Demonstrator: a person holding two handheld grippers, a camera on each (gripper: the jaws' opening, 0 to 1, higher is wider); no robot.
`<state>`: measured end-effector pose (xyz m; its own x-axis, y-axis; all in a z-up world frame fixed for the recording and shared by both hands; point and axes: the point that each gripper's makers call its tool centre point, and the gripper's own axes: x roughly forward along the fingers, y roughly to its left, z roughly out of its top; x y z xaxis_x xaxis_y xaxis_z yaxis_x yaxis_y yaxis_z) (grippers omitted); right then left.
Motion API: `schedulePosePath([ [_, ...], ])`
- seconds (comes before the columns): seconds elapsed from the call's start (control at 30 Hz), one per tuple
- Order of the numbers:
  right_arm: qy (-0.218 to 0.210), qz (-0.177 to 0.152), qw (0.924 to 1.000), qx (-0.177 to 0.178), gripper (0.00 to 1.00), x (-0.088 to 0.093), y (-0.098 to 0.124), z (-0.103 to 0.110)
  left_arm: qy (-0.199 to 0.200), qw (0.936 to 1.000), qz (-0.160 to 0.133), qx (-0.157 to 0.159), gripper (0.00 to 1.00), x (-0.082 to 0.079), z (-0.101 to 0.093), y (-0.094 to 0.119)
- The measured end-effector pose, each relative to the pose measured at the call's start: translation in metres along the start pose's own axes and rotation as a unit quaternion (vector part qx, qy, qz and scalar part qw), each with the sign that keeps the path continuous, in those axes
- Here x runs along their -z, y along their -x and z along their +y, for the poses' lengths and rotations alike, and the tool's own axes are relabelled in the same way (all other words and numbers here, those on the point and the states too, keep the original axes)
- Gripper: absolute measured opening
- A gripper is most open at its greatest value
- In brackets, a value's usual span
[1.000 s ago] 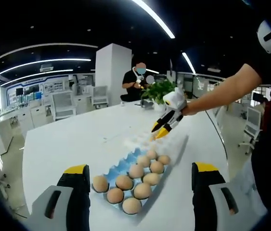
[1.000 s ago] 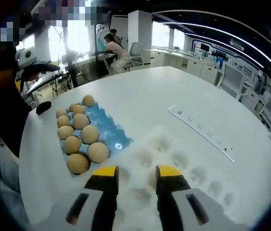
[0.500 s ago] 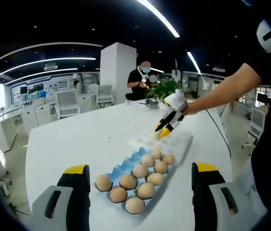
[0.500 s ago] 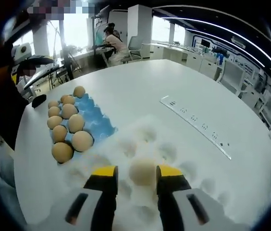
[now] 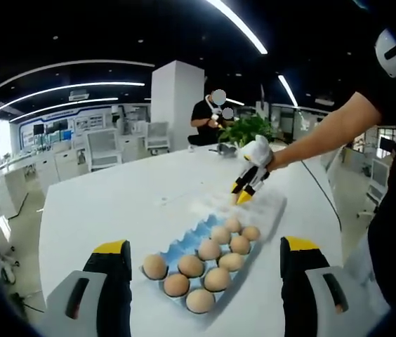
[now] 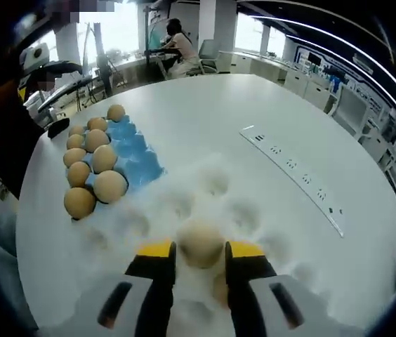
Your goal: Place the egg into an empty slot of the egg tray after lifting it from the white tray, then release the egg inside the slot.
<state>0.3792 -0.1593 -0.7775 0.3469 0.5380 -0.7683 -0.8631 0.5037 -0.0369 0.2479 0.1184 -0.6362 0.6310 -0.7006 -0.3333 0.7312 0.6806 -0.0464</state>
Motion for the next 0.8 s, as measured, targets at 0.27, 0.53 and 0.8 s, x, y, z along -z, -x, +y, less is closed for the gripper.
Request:
schedulePosePath([
  [0.27,0.004,-0.007,0.9999,-0.008,0.28,0.0,0.002,0.0,0.0,1.0,0.002,-0.008,0.9,-0.003,-0.006,0.001],
  [0.53,-0.002,-0.018,0.9997,-0.015,0.28,-0.001,0.007,-0.001,0.003,0.9998,-0.001,-0.019,0.9,-0.005,-0.014,0.001],
  [0.8,0.006,-0.017,0.9997,-0.013,0.28,-0.005,0.002,0.0,0.005,0.9998,-0.005,-0.017,0.9,-0.008,-0.009,0.0],
])
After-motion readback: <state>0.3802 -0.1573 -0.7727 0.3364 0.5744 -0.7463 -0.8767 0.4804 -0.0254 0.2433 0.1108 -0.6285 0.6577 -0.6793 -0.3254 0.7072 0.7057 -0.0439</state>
